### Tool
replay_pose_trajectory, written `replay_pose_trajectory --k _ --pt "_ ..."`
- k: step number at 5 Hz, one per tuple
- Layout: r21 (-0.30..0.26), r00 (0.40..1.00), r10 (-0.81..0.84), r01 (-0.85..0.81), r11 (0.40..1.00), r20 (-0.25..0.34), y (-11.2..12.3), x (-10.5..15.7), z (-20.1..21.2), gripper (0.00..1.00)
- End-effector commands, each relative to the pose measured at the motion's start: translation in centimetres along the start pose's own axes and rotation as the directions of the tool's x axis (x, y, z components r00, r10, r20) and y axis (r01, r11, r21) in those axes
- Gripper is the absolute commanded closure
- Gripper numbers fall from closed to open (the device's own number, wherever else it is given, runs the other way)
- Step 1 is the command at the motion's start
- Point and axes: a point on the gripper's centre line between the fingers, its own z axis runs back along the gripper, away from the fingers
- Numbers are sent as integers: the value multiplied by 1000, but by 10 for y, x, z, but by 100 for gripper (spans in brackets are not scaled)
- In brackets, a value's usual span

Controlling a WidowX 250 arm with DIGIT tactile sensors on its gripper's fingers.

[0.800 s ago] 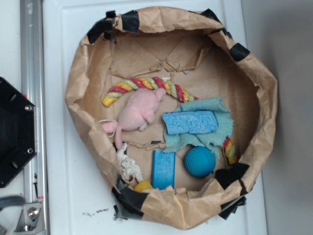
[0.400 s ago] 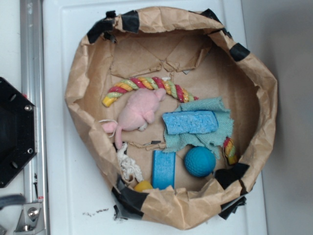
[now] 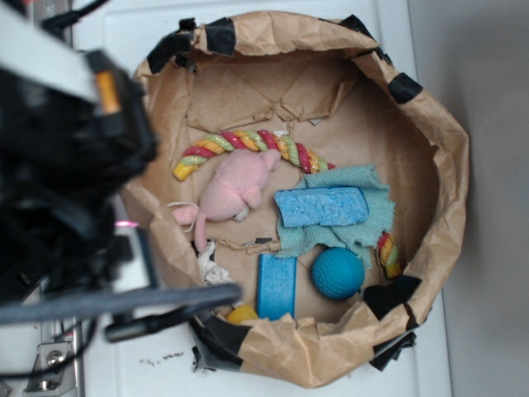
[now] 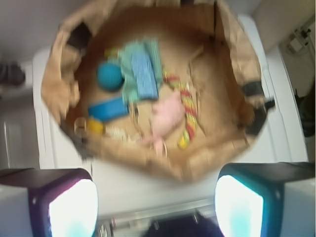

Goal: Grab the pink bunny.

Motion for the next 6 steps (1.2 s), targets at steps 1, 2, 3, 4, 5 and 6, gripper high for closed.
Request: replay_pose_trajectory --k 1,2,3,4,5,6 --pt "38 998 1 1 999 -61 21 36 -72 0" --pt "79 988 8 4 997 -153 34 31 -112 0" --pt "41 980 -19 27 999 -200 44 19 -141 0" --pt "30 981 84 -80 996 -173 44 10 -170 0" --pt "105 970 189 -174 979 -156 43 6 -181 0" --pt "111 978 171 -157 981 -123 49 2 -206 0"
